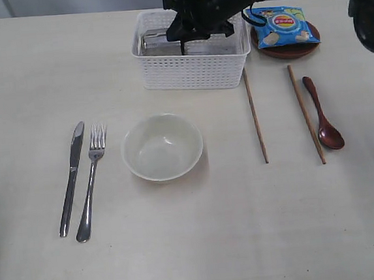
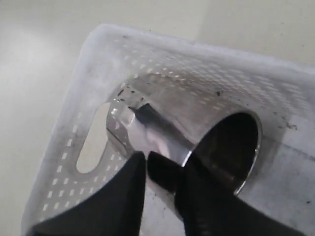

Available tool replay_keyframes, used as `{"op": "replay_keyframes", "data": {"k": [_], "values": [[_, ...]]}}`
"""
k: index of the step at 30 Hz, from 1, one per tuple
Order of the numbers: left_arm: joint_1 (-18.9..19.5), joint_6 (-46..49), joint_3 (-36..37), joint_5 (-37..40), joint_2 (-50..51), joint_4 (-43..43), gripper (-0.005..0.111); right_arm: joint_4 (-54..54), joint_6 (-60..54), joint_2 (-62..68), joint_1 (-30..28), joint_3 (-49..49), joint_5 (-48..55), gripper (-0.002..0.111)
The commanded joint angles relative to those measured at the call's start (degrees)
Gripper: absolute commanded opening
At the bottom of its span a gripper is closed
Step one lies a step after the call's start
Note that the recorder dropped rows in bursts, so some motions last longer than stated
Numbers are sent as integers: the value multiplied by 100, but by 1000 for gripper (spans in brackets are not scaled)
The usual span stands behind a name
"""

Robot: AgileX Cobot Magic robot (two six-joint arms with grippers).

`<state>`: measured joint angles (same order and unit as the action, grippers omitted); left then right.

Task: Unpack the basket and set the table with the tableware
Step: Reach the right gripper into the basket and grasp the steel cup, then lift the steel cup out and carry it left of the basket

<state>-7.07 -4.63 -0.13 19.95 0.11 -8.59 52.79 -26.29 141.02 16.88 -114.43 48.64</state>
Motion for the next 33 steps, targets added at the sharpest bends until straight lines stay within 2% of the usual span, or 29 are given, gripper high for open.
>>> {"op": "replay_keyframes", "data": {"k": [1, 5, 10, 17, 21, 25, 29, 33], "values": [[-29, -13, 13, -3, -11, -16, 0, 197, -364, -43, 70, -12, 61, 0], [-29, -13, 13, -3, -11, -16, 0, 16, -566, -459, 70, -12, 501, 0], [-29, -13, 13, -3, -11, -16, 0, -794, -504, -1223, 130, -12, 912, 0], [-29, -13, 13, -3, -11, -16, 0, -1688, 12, -2156, 563, 10, 1857, 0], [-29, -13, 13, -3, -11, -16, 0, -1879, 459, -2632, 1058, 225, 2132, 0], [-29, -13, 13, -3, -11, -16, 0, -3019, 1218, -2808, 1845, 193, 2132, 0], [-29, -13, 13, -3, -11, 32, 0, -4266, 1815, -2540, 2641, -118, 2132, 0], [-29, -13, 13, -3, -11, 32, 0, -4444, 2047, -1947, 3100, -712, 2132, 0]]}}
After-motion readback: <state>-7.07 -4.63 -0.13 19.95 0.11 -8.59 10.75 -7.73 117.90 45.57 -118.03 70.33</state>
